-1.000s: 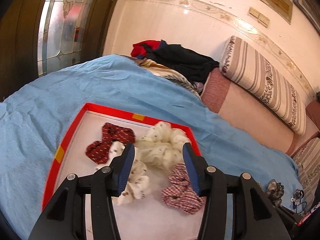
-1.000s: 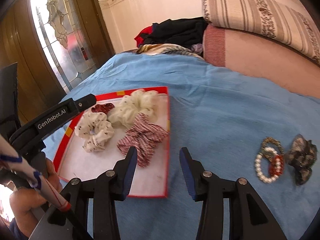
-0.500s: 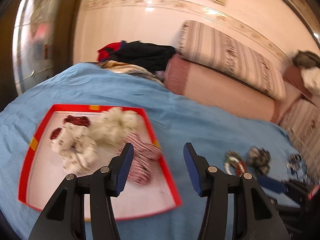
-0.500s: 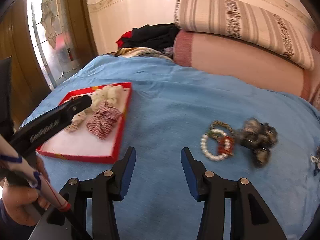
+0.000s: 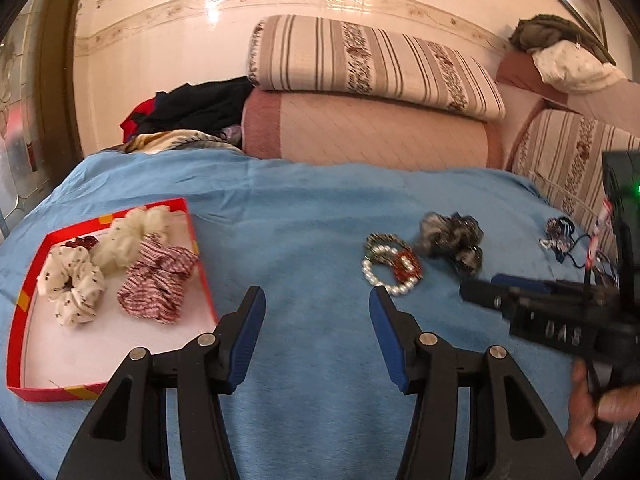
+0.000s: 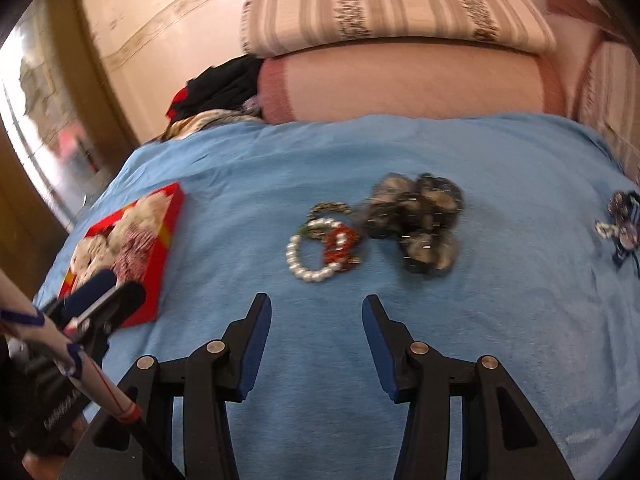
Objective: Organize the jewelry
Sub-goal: 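Move both open tools toward the bracelets on the bed, then grasp the pearl bracelet with left tool while right grasps red bead bracelet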
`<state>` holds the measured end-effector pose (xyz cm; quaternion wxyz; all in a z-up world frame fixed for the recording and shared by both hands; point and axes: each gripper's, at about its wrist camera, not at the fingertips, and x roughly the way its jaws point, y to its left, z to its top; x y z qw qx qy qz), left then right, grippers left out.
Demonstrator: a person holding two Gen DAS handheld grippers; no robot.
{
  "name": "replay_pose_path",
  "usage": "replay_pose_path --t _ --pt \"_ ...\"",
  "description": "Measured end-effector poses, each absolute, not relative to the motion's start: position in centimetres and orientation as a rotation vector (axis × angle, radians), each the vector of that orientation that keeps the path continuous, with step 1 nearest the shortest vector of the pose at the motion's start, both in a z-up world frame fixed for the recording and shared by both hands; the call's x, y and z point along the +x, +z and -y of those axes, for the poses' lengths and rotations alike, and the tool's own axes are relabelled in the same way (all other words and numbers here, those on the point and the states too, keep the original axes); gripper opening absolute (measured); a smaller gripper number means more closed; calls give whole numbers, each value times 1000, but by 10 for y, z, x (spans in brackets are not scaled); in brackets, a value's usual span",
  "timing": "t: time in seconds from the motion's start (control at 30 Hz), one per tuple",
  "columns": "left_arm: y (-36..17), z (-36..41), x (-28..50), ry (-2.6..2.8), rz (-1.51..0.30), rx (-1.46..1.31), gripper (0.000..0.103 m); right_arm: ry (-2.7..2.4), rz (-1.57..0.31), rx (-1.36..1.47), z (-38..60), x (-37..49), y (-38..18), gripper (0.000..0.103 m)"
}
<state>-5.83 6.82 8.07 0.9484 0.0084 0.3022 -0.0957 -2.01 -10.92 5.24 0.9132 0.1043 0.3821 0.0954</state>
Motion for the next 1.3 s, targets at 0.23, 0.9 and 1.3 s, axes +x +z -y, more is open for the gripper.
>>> replay_pose_path --t 0.23,0.9,1.3 --pt "80 -51 -55 -225 -651 25 53 189 -785 279 137 -12 51 42" --pt "62 -56 17 -308 -803 -54 54 269 -865 429 144 42 20 26" --pt "66 -62 24 -311 -791 -54 54 281 -919 486 131 83 -6 9"
